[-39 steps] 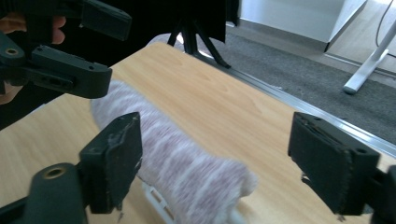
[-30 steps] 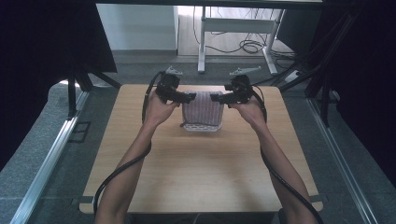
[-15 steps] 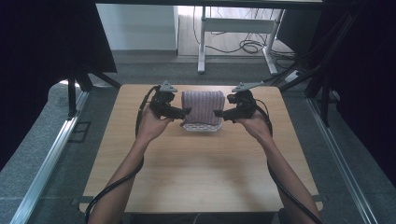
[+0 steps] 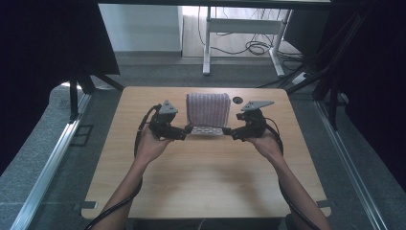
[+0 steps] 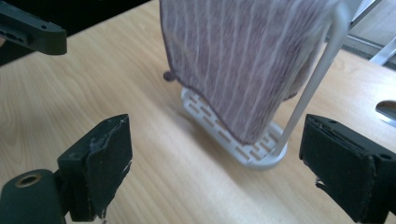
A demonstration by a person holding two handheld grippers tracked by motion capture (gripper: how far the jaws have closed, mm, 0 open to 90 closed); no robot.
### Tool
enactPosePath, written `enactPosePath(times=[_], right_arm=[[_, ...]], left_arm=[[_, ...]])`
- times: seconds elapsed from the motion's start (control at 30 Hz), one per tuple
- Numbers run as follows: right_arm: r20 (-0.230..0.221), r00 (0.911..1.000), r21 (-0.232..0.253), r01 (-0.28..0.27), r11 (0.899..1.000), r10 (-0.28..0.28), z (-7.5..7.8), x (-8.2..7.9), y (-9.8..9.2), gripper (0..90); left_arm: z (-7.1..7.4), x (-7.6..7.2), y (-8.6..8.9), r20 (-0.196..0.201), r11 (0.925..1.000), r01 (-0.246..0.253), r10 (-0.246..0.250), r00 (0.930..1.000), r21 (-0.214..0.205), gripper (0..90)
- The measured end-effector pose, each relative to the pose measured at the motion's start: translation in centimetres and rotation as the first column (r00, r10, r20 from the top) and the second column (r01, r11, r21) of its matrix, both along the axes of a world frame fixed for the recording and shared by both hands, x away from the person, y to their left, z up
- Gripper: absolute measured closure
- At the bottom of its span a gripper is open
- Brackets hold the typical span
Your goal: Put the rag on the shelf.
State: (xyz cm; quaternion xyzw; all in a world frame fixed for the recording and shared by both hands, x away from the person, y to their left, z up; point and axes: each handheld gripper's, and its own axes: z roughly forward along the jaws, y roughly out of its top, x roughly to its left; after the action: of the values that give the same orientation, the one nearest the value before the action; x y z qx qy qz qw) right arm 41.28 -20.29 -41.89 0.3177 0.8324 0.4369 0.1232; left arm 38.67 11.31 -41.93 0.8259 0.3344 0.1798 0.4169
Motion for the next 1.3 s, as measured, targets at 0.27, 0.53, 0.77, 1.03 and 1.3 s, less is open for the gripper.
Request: enactPosePath(times=[0.27, 0.53, 0.77, 1.03, 1.3], right_arm=[[-0.019, 0.9998, -0.004, -0.011, 1.000, 0.010, -2.6, -1.8, 0.0, 10.1], [-0.053, 0.9980, -0.031, -0.035, 0.999, 0.033, -5.2, -3.1, 0.4, 9.0], [-0.080, 0.9960, -0.062, -0.044, 0.997, 0.039, -7.6, -4.2, 0.6, 6.6], [-0.097, 0.9946, -0.124, -0.048, 0.991, 0.036, -10.4, -5.2, 0.3, 2.9], [-0.074, 0.9968, -0.147, -0.041, 0.988, 0.030, -12.5, -5.5, 0.0, 0.0]], left_arm=[[-2.6, -2.0, 0.7, -0.016, 0.9999, -0.003, 0.003, 0.9999, -0.015, 11.3], [-5.2, -3.9, 0.9, -0.026, 1.0000, 0.006, -0.006, 0.9996, -0.004, 11.0], [-7.9, -5.3, 0.9, -0.047, 0.9995, 0.001, 0.000, 0.9989, 0.030, 10.7], [-11.4, -6.3, 0.9, -0.100, 0.9989, -0.002, 0.007, 0.9950, 0.047, 10.7], [-12.5, -6.5, 0.8, -0.161, 0.9941, 0.000, 0.018, 0.9868, 0.108, 10.5]])
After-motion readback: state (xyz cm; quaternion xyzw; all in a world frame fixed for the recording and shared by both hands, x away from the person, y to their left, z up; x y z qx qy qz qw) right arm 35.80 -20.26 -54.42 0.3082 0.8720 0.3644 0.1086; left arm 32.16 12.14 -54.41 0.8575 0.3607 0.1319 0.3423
